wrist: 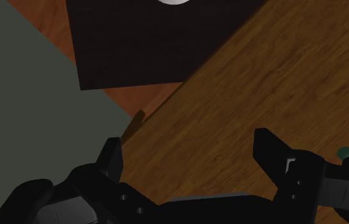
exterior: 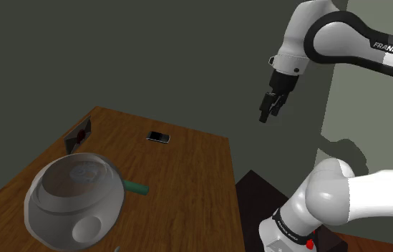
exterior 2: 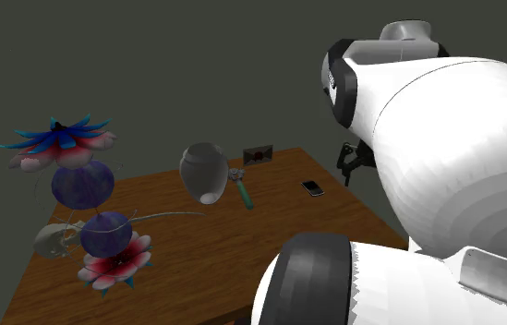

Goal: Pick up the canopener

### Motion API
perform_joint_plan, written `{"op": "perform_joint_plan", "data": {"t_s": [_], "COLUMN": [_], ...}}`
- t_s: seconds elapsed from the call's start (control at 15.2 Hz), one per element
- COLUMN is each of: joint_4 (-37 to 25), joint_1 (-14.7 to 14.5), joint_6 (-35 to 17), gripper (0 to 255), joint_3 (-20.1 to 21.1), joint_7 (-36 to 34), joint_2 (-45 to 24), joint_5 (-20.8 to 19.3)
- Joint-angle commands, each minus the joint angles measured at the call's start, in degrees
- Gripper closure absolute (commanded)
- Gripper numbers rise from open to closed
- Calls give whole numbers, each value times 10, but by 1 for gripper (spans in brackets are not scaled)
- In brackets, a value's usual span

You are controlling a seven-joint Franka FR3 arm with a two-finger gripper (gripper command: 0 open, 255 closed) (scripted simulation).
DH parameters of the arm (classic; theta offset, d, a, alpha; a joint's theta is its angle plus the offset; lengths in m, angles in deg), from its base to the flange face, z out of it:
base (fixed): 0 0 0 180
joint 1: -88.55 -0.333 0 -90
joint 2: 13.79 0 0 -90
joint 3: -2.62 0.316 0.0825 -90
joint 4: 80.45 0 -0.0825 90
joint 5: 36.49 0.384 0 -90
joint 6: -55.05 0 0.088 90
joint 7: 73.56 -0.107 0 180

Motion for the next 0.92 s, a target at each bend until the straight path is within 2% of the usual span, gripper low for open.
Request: {"op": "perform_joint_plan", "data": {"t_s": [0.0, 0.4, 0.86], "joint_4": [0, 22, 20], "joint_1": [0, -36, -75], "joint_6": [0, -108, -229], "gripper": [0, 0, 0], "joint_3": [0, 30, 67], "joint_7": [0, 1, 4], "joint_2": [0, -69, -172], "joint_5": [0, 27, 51]}}
